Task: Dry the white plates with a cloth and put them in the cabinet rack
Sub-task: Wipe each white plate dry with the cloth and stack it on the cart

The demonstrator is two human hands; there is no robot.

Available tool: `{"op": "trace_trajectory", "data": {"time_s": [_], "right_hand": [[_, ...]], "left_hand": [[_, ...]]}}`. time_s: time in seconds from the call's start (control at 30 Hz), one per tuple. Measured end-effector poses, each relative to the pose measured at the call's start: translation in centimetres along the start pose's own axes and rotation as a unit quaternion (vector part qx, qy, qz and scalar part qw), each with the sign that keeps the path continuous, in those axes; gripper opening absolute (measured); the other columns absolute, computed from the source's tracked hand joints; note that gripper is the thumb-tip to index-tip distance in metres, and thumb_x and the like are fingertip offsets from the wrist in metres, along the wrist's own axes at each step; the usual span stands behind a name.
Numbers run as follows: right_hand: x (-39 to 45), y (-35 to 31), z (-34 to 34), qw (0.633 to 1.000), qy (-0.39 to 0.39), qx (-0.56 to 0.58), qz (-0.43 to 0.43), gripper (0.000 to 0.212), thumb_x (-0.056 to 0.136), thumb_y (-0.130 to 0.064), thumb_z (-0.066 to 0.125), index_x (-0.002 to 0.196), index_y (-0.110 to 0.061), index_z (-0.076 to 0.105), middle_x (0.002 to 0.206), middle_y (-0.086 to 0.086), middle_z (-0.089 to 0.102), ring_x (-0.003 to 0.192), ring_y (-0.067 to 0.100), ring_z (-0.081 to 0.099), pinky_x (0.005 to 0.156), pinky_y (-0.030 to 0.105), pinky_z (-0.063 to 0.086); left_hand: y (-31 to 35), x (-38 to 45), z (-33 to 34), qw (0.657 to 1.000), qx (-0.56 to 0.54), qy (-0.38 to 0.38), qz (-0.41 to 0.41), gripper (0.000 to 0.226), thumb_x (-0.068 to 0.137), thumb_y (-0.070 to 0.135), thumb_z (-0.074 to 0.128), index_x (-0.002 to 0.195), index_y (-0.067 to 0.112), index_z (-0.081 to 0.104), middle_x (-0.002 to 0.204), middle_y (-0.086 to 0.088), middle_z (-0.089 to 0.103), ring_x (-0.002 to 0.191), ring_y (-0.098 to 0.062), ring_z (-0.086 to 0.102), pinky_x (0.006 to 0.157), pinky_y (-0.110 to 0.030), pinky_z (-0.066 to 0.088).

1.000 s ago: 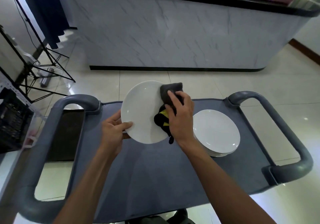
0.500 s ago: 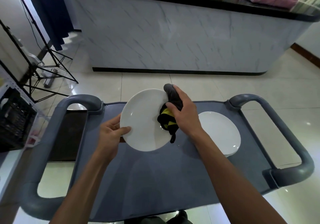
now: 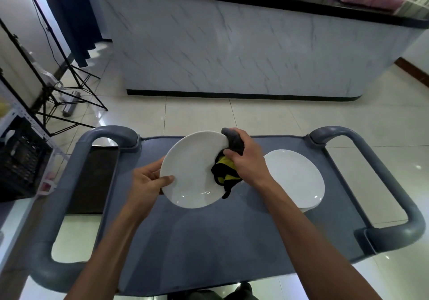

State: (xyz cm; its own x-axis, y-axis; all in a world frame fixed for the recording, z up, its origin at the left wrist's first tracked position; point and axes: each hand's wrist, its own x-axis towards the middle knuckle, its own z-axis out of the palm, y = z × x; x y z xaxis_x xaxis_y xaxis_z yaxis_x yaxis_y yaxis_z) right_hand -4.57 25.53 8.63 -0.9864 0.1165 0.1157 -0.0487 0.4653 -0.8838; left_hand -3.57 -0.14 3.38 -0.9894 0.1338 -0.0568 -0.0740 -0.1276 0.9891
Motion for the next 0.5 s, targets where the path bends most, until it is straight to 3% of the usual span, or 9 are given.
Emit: {"op": "trace_trajectory", "data": {"time_s": [0.1, 0.23, 0.3, 0.5], "right_hand": [[-0.4, 0.2, 0.4, 0.999, 0.041, -0.005, 0.004, 0.049, 0.083, 0.003, 0.068, 0.118, -0.03, 0.06, 0.114, -0.023, 0.067, 0.108, -0.007, 0.061, 0.092, 0.01, 0.046], [-1.1, 0.5, 0.9, 0.995, 0.094, -0.034, -0.022, 0.048, 0.083, 0.0, 0.068, 0.123, -0.024, 0.058, 0.12, -0.008, 0.065, 0.113, 0.012, 0.06, 0.099, 0.035, 0.05], [-1.4, 0.5, 1.1, 0.991, 0.118, -0.044, -0.045, 0.048, 0.083, -0.001, 0.069, 0.123, -0.023, 0.058, 0.119, -0.005, 0.063, 0.113, 0.016, 0.059, 0.098, 0.04, 0.05], [-1.9, 0.9, 0.4, 0.977, 0.171, -0.089, -0.094, 0.049, 0.084, -0.005, 0.07, 0.127, -0.022, 0.056, 0.117, -0.006, 0.059, 0.109, 0.017, 0.056, 0.093, 0.036, 0.048]], "left_hand": [[-0.7, 0.0, 0.4, 1.0, -0.013, 0.004, -0.022, 0.06, 0.083, -0.015, 0.063, 0.103, 0.04, 0.078, 0.095, -0.002, 0.078, 0.081, -0.015, 0.074, 0.058, -0.027, 0.057], [-1.8, 0.4, 1.5, 0.996, -0.031, 0.04, -0.067, 0.038, 0.082, -0.013, 0.065, 0.1, 0.018, 0.077, 0.085, -0.003, 0.077, 0.076, -0.018, 0.071, 0.058, -0.028, 0.057], [-2.3, 0.5, 1.9, 0.993, -0.049, 0.059, -0.088, 0.029, 0.083, -0.01, 0.065, 0.101, 0.01, 0.074, 0.084, -0.003, 0.077, 0.077, -0.019, 0.07, 0.062, -0.029, 0.059], [-3.6, -0.3, 2.5, 0.984, -0.119, 0.065, -0.114, 0.029, 0.089, -0.005, 0.052, 0.108, 0.003, 0.071, 0.101, -0.01, 0.073, 0.097, -0.024, 0.067, 0.087, -0.043, 0.058]]}}
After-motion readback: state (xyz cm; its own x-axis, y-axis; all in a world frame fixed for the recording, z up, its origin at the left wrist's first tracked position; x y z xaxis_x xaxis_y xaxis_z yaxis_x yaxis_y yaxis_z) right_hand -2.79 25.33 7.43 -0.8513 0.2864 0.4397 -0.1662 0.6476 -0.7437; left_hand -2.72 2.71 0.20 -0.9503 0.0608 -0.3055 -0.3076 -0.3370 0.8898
